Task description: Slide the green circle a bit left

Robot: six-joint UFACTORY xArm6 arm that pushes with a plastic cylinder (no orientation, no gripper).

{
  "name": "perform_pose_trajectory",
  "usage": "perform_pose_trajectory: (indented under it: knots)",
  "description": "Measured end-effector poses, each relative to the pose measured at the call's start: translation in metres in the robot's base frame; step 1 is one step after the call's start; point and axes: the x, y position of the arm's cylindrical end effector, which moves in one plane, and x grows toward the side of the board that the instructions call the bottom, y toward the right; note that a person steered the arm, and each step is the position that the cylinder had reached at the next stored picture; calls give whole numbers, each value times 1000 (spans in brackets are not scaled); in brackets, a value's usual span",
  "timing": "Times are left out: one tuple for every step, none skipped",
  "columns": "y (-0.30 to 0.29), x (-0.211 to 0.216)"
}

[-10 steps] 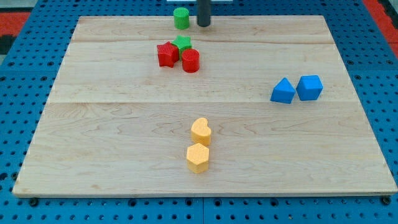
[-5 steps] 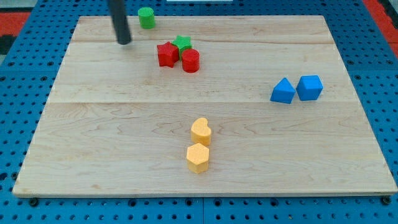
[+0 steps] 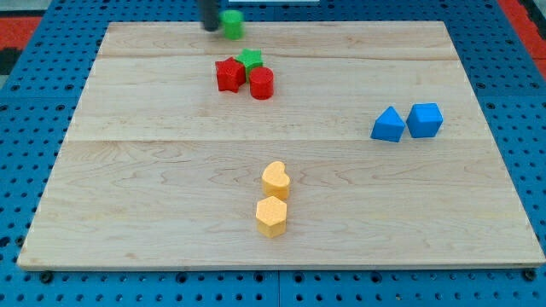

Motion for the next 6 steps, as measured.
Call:
perform_pose_trajectory:
  knots:
    - [28,77]
    - [119,74]
    - [168,43]
    - [143,-16]
    - [130,-17]
    - [63,-16]
